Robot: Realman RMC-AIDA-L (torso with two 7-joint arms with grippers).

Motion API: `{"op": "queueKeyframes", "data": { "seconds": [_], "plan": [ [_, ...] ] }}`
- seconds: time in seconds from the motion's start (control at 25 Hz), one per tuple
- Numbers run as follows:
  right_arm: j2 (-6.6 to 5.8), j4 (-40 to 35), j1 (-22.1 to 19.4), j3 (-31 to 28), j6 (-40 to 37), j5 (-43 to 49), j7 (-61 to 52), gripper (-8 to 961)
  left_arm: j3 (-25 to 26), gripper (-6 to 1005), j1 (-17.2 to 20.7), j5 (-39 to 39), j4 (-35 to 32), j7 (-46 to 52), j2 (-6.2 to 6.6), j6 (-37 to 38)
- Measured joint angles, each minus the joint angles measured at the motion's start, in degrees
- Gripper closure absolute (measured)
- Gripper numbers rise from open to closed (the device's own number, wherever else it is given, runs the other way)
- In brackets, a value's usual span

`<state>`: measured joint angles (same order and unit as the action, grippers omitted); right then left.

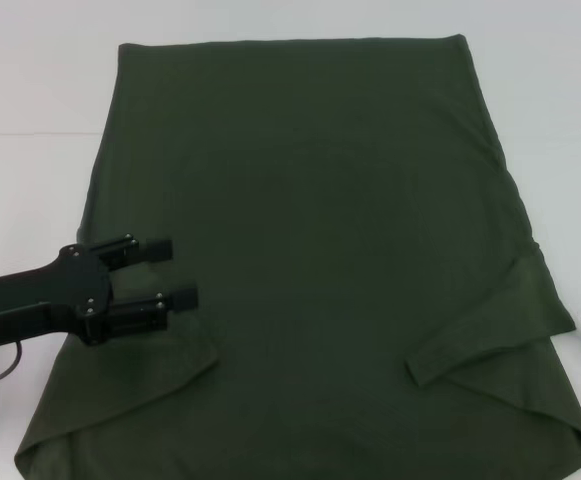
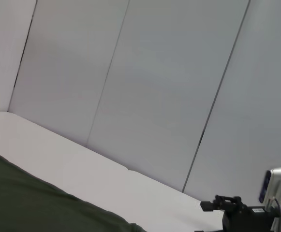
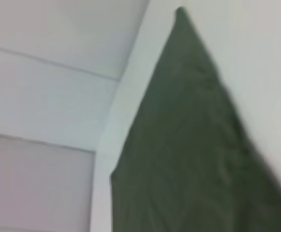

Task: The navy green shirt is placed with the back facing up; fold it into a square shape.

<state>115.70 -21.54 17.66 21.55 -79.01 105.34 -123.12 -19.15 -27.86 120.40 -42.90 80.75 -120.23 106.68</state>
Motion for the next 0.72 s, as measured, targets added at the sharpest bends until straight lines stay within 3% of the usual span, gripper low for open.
{"op": "queueKeyframes", "data": {
  "seconds": [0.16,0.24,0.72],
  "plan": [
    [0.14,0.15,-1.18,-0.13,1.53,0.12,-0.09,225,-0.02,157,-0.17,-0.07,0.01,0.02,-0.07,-0.02],
    [0.17,0.37,-1.45,-0.13,2.43,0.24,-0.28,22,-0.1,157,-0.31,-0.09,0.01,0.02,-0.09,0.01],
    [0.41,2.45,-1.1,0.31,5.84,0.92,-0.55,23,-0.27,157,-0.43,-0.09,0.02,0.02,-0.18,-0.21]
  ]
}}
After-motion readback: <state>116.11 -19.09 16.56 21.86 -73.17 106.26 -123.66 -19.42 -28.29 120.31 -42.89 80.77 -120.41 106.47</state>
